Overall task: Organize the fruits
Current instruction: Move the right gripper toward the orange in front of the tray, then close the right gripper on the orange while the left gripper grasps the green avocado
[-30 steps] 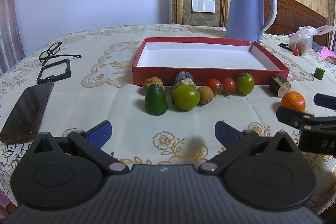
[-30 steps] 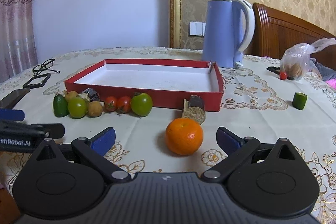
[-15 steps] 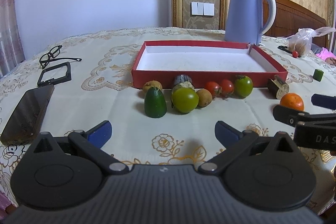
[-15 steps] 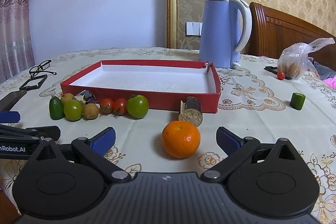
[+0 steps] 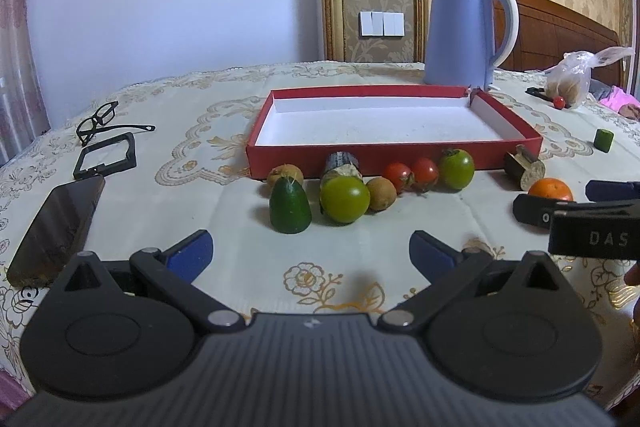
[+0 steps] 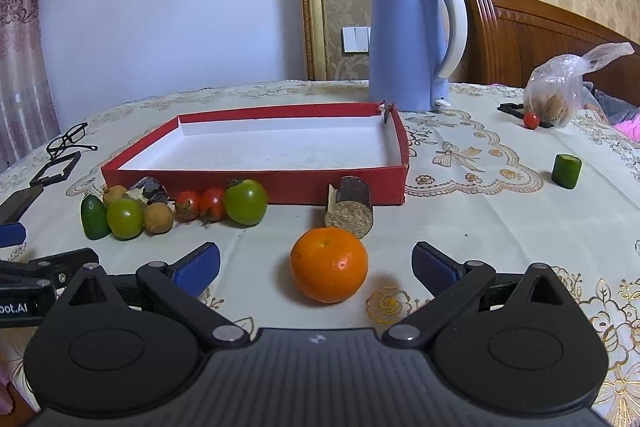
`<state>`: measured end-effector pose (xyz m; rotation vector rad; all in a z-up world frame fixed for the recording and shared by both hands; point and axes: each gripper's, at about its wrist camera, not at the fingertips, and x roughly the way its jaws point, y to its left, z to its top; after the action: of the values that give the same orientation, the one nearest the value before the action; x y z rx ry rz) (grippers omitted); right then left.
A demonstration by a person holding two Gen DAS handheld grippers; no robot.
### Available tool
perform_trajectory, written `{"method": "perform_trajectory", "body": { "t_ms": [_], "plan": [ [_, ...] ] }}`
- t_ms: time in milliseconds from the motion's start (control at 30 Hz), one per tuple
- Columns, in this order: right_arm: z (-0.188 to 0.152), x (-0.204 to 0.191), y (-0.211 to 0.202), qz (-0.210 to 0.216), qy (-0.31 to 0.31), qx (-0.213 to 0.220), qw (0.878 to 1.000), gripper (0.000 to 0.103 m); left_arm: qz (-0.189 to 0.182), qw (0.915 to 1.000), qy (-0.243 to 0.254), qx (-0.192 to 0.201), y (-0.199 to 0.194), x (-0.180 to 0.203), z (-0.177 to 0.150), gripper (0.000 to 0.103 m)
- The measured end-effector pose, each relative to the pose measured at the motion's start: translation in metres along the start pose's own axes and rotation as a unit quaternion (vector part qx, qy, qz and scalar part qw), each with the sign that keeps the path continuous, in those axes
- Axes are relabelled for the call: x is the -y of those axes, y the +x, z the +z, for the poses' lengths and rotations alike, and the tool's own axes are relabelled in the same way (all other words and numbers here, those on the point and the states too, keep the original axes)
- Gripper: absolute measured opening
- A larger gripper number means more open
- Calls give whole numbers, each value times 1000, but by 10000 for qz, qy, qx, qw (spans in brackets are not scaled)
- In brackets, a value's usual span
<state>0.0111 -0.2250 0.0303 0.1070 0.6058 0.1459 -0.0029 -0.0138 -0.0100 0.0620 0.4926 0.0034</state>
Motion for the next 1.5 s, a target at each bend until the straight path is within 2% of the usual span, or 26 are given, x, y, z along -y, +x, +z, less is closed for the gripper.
{"method": "perform_trajectory", "body": {
  "t_ms": [200, 433, 800, 1067, 1333, 1500],
  "plan": [
    [2, 3, 6, 54, 42, -140, 9999, 89, 1, 10000, -20, -32, 1, -2, 0, 103],
    [4, 5, 11, 27, 64, -226, 9997, 81, -4, 10000, -19, -42, 2, -3, 0, 103],
    [4, 12, 17, -10, 132, -323, 9994, 53, 8, 10000, -4, -58, 3, -3, -1, 103],
    [5, 12, 16, 90, 175, -285, 9994, 44, 120, 9998, -148, -82, 9, -18, 1, 103],
    [3, 14, 13, 140, 160, -241, 9995, 43, 245, 9989, -397, -87, 22, -51, 9, 103],
    [3, 13, 12, 189, 144, -223, 9995, 43, 258, 9995, -199, -39, 30, -53, 16, 103]
  ]
}}
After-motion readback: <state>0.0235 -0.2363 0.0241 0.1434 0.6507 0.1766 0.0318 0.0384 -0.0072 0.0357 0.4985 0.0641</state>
